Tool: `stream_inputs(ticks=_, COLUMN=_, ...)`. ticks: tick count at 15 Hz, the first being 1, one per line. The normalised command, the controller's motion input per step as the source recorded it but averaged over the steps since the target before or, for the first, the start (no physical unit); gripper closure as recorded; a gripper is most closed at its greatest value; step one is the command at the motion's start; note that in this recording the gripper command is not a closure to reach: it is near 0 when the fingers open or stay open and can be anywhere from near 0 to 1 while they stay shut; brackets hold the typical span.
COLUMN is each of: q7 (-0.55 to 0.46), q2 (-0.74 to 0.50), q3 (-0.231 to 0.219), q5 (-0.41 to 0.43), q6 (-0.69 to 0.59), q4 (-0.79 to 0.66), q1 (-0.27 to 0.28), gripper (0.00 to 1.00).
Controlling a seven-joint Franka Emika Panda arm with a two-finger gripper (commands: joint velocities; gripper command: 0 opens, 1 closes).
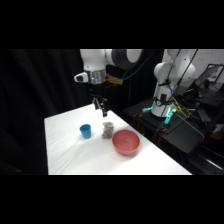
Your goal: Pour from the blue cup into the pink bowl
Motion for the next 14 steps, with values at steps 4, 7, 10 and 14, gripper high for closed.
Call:
stream_inputs(ticks=4, q7=-0.02, q2=0.05, q3=0.056, q5=0.026, q6=0.02, q4=0.10, q1=-0.045, gripper=0.00)
stream_inputs(ticks=7, q7=0.04, q2=0.20, q3=0.045, q5=-0.034, q6=0.14, q4=0.28, q1=-0.043, gripper=0.00)
stream_inputs(ticks=10, q7=-0.02, q2=0.31, q3=0.017, q5=-0.022, q6=0.39, q4=0.26, q1=-0.077, gripper=0.00)
stream_inputs(ticks=14, q7=-0.01, q2=0.29, q3=0.008, q5=-0.027, q6=0.42, q4=0.14, q1=-0.064, gripper=0.00)
